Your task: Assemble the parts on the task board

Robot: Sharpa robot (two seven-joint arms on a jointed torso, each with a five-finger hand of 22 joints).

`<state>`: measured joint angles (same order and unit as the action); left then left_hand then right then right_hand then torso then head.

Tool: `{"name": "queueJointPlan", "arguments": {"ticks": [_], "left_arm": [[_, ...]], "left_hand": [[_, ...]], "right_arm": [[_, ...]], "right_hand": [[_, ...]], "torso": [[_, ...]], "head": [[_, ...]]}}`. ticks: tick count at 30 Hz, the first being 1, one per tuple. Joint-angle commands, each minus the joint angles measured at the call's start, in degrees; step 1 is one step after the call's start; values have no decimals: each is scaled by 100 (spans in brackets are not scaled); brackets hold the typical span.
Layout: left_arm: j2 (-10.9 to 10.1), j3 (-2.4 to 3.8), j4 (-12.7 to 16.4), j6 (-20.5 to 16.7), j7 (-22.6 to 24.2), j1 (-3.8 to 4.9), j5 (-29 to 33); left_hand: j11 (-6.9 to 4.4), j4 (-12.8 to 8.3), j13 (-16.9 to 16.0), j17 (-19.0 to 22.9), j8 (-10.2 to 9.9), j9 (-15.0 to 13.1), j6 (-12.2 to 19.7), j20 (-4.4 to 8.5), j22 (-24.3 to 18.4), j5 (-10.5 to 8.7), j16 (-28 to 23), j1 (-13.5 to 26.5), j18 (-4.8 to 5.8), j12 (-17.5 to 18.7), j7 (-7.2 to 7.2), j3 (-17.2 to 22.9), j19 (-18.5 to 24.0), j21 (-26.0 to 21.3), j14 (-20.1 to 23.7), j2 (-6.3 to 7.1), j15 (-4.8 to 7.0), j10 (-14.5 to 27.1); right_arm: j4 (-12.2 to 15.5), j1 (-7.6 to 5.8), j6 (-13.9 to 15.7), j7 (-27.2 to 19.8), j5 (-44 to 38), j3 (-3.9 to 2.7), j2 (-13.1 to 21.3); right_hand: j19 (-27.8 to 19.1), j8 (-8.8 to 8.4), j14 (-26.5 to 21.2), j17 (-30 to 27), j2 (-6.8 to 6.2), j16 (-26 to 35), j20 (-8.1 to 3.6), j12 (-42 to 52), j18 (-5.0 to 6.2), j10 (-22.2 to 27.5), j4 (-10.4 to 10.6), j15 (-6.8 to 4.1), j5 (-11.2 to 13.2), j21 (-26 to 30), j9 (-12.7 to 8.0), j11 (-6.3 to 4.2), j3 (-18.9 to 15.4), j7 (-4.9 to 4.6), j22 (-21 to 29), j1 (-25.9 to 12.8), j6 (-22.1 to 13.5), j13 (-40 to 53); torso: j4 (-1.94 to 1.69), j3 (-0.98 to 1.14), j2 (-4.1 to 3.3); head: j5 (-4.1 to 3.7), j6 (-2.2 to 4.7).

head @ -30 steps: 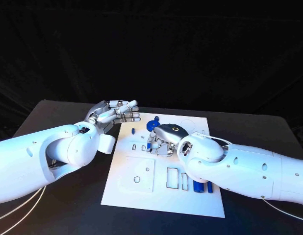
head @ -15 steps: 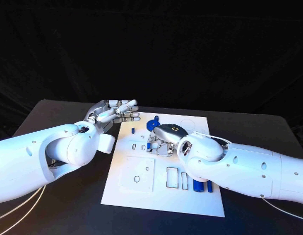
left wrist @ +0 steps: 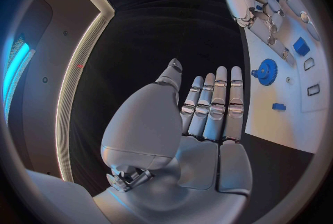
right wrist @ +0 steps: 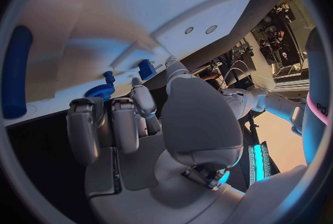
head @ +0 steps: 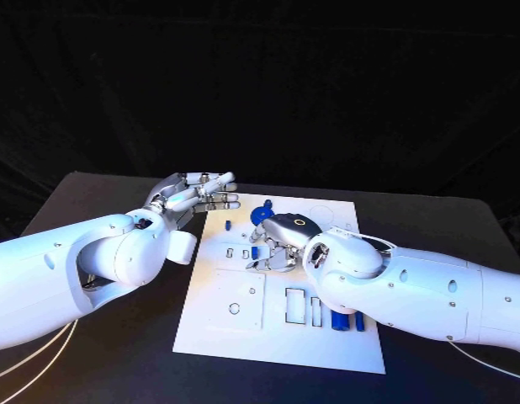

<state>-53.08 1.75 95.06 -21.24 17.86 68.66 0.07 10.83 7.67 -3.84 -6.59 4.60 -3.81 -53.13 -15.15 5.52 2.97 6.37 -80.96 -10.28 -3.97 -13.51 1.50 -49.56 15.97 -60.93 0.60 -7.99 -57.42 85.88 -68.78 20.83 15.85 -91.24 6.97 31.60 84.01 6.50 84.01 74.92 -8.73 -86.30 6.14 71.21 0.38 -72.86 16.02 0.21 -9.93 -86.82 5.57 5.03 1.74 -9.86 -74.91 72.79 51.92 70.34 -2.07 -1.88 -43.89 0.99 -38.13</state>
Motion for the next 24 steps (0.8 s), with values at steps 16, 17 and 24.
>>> {"name": "queueJointPlan", "arguments": {"ticks": [16, 17, 24], "left_arm": [[119, 4, -509, 1046, -1796, 88, -1838], [152, 4, -570, 1170, -1991, 129, -2041], [458, 1, -884, 1620, -3278, 280, -3680]], "left_hand": [[-824, 151, -632, -1222, 491, -269, -1061, 763, 576, 14, 2005, 250, -28, -1143, 674, 81, -1608, 1262, -2018, 53, 849, -1941], [-889, 198, -777, -1454, 526, -322, -1099, 840, 669, 19, 2332, 311, -19, -1304, 709, 65, -1690, 1425, -2010, 58, 894, -1979], [-1041, 539, -2078, -6420, 885, -875, -1121, 1247, 1901, 31, 7055, 634, 35, -2674, 829, -163, -2248, 3171, -2470, 79, 1082, -1598]], "right_arm": [[1133, -524, 458, -797, 2159, -93, 1611], [1173, -566, 425, -807, 2269, -94, 1735], [1235, -691, 331, -831, 2723, -96, 2293]], "right_hand": [[25, 303, 284, 233, 306, 283, -10, 51, 200, 11, 1, -49, -566, 551, 90, -115, -87, 133, -917, 435, 358, 7], [26, 321, 286, 236, 310, 284, -18, 54, 200, 7, 4, -56, -569, 553, 99, -123, -101, 141, -916, 423, 374, 8], [36, 386, 291, 240, 340, 291, -43, 68, 196, -8, 17, -81, -574, 553, 137, -148, -154, 170, -921, 379, 427, 13]], "torso": [[138, 67, 181], [149, 71, 203], [132, 121, 319]], "head": [[25, 33], [46, 29], [71, -51]]}}
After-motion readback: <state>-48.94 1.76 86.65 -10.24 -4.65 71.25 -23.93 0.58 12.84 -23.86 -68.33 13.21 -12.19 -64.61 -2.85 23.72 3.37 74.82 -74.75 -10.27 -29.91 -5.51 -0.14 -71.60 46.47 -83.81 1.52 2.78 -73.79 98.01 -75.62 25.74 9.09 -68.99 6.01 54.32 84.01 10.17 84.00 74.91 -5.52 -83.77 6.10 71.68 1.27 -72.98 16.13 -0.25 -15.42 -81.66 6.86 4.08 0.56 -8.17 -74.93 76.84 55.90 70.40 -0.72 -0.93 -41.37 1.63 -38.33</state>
